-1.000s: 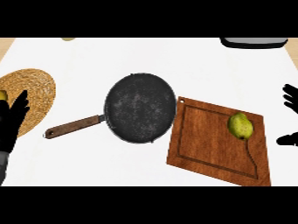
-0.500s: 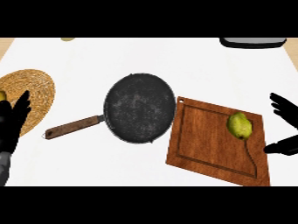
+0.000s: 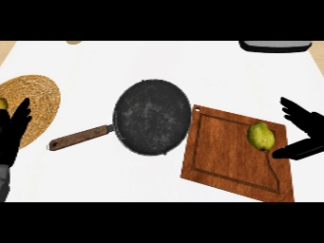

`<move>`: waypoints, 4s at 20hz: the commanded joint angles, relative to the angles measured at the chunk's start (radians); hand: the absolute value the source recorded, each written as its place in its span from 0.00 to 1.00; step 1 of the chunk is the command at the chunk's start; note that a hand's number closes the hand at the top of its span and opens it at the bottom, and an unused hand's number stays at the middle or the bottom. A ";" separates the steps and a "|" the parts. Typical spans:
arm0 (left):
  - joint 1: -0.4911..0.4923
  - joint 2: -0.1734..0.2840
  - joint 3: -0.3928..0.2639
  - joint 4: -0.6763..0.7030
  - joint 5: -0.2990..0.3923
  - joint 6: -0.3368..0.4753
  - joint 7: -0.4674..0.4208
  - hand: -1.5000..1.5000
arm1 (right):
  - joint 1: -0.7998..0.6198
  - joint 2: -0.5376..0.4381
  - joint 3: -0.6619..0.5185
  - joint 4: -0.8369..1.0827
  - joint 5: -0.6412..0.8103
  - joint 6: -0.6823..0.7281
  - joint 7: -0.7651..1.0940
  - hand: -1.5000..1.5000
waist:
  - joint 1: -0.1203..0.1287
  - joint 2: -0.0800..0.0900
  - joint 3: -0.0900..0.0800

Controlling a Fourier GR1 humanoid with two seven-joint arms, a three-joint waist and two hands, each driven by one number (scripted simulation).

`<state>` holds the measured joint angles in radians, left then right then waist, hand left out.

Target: Pick the pear from the cutting board and place it in the pan

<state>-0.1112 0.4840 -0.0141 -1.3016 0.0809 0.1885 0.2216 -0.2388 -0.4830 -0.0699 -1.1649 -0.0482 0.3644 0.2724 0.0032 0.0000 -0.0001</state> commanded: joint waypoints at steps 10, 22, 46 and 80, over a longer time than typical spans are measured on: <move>0.041 -0.062 0.107 -0.022 -0.077 -0.095 -0.027 0.50 | -0.009 0.101 -0.015 0.034 0.104 0.010 0.010 0.00 | 0.000 0.000 0.000; -0.039 -0.086 0.137 -0.023 -0.143 -0.110 0.044 0.50 | -0.050 0.121 0.016 0.163 0.316 -0.118 -0.178 1.00 | 0.002 0.000 0.001; 0.068 -0.096 0.184 -0.019 -0.142 -0.101 0.032 0.50 | 0.242 0.354 0.490 -0.444 1.215 -0.740 0.580 1.00 | -0.090 -0.057 -0.014; -0.079 -0.151 0.111 -0.007 -0.184 -0.116 0.027 0.50 | -0.317 0.482 0.478 -0.019 1.205 -0.955 0.984 1.00 | 0.066 0.022 0.003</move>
<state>-0.1718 0.3509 0.1087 -1.3059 -0.0921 0.0578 0.2425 -0.4838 -0.0100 0.4485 -1.3347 1.2405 -0.4076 1.1332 0.0588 0.0177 0.0017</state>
